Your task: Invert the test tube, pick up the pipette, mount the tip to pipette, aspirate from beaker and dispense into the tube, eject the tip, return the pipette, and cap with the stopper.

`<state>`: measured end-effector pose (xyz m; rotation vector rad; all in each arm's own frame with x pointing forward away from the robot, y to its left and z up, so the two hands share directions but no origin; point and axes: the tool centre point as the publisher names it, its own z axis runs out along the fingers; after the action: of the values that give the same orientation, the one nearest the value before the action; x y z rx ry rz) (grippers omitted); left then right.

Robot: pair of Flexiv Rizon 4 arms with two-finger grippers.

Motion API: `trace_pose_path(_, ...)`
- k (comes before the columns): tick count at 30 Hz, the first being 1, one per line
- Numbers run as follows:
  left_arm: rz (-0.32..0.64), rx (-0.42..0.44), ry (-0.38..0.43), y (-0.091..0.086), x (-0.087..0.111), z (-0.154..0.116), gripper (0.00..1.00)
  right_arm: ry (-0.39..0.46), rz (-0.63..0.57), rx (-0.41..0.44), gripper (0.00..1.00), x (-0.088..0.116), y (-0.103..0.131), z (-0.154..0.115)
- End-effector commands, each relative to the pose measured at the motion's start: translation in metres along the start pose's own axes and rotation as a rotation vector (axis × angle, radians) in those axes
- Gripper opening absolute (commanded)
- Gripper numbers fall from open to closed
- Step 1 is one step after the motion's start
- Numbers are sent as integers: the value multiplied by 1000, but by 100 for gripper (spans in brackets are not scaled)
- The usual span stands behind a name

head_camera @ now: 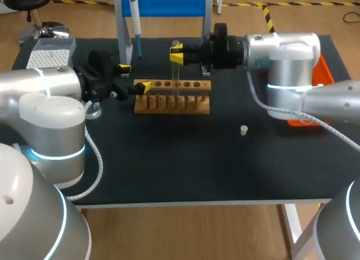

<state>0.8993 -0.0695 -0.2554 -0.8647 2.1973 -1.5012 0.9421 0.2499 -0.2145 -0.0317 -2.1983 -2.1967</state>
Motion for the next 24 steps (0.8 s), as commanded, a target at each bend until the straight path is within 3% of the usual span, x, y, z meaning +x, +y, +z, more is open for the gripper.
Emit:
trace_pose_path(1,1,9,0,2,0,0,100,-6,-2,5,0,4,7,-5)
trace_pose_path(15,1,9,0,2,0,0,100,-54,17,43,0,27,35,-32)
trace_pose_path(24,1,9,0,2,0,0,100,-54,17,43,0,27,35,-32)
